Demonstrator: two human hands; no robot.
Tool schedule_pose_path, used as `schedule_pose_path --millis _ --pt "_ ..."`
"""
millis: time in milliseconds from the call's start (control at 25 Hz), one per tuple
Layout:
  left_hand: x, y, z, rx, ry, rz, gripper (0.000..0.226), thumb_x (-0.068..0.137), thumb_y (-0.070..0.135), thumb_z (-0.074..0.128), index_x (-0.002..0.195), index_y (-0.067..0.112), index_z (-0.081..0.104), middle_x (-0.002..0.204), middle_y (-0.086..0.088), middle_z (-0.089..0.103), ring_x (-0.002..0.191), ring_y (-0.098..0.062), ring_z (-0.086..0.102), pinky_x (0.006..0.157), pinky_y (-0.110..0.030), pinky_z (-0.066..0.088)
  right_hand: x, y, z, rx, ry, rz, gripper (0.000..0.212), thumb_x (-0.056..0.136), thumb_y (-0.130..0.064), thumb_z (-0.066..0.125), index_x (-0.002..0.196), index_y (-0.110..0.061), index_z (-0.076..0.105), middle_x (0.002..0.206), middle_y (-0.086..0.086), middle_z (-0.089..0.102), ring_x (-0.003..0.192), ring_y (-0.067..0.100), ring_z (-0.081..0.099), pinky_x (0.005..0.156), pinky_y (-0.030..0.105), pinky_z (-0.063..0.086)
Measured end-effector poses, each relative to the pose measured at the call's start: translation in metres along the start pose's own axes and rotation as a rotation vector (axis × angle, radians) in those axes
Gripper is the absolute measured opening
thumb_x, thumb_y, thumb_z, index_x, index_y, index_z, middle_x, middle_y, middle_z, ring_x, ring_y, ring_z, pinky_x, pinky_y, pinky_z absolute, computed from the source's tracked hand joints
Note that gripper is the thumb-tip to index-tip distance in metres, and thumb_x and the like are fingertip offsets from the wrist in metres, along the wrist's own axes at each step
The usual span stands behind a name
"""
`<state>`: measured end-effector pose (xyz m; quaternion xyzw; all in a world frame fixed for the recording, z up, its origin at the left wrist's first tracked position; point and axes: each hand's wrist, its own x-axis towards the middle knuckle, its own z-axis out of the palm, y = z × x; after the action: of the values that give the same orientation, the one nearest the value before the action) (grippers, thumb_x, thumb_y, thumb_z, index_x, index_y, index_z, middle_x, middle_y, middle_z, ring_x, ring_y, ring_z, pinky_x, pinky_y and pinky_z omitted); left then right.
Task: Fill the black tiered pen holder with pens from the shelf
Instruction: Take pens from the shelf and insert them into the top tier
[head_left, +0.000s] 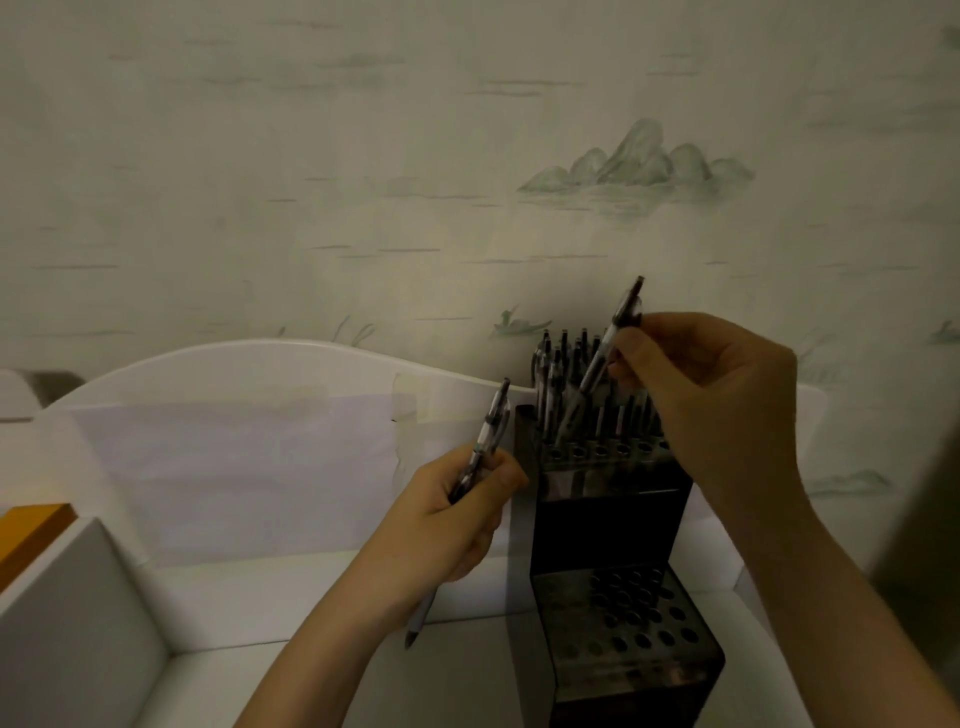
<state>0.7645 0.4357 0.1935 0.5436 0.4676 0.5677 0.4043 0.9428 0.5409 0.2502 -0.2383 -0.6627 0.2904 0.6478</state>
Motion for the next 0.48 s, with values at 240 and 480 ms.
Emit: schedule_pose_path --millis 240,480 --pt "-0.002 -0.003 -0.005 -0.014 -0.011 -0.006 0.022 0.098 0.020 0.051 0.099 -0.001 0.055 0.047 0.000 0.038 0.035 -0.009 0.028 0.035 -0.017 0.025 -0.006 0.006 0.013 -0.269 -0.012 -0.144 0.008 0.087 -0.021 0.073 0.094 -0.019 0.074 0.078 -0.013 0.071 0.069 0.004 0.069 0.067 0.019 0.058" --pt "-0.005 -0.003 -0.007 -0.011 -0.027 0.002 0.016 0.099 0.019 0.052 0.097 0.004 0.057 0.048 0.002 0.038 0.035 -0.008 0.029 0.036 -0.016 0.025 -0.011 0.019 0.019 -0.382 -0.111 -0.049 0.008 0.083 -0.024 0.076 0.089 -0.019 0.075 0.072 -0.016 0.069 0.066 -0.001 0.067 0.064 0.012 0.054"
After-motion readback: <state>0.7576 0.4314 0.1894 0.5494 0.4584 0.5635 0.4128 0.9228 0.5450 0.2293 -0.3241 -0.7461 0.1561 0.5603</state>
